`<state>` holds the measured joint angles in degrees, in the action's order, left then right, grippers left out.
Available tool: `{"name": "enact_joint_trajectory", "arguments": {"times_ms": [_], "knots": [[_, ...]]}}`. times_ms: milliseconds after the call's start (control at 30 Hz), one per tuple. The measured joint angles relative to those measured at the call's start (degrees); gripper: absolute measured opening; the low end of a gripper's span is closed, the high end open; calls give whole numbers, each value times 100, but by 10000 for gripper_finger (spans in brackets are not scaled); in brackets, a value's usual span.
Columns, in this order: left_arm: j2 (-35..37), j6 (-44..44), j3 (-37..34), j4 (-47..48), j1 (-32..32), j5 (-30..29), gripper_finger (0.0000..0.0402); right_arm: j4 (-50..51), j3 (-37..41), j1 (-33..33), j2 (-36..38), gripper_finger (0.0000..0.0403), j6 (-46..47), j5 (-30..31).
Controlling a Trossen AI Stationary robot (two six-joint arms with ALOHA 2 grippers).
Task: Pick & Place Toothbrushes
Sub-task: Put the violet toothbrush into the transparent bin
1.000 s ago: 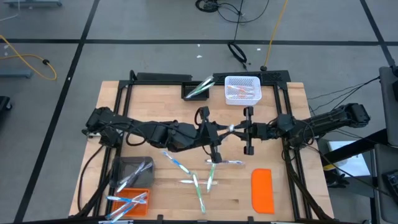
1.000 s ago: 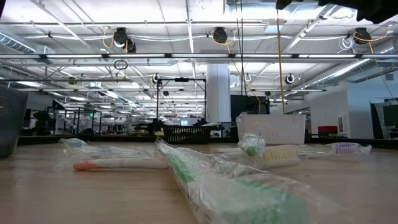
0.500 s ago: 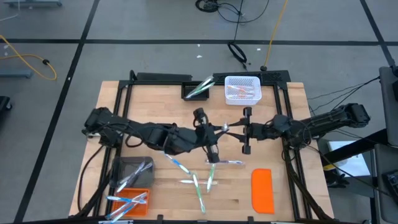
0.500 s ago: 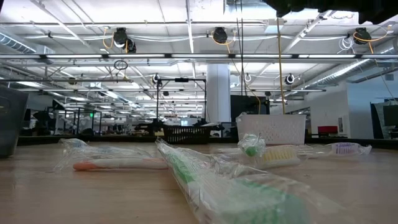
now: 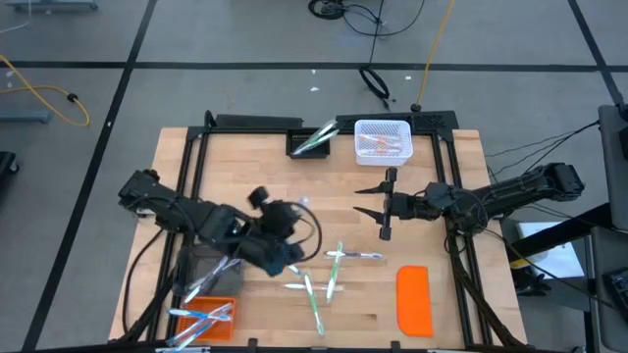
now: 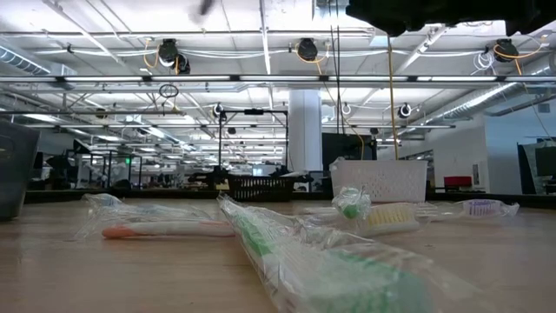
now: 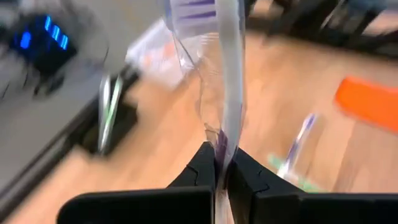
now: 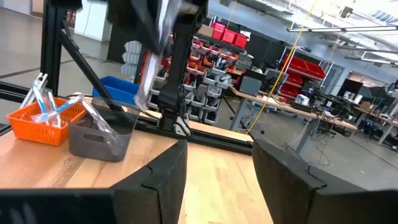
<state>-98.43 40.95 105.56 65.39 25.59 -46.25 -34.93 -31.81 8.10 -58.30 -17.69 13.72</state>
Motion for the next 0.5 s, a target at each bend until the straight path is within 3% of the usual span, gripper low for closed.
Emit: {"name": "enact_joint_trajectory", "arguments": {"times_ms": [300,500], "knots": [[-24,3269,-2,2470,498,1089,8,69,0,-2,2,170,5,-20],[-27,3588,-148,2440,591,2216,7,89,0,-2,2,169,7,-22]]}}
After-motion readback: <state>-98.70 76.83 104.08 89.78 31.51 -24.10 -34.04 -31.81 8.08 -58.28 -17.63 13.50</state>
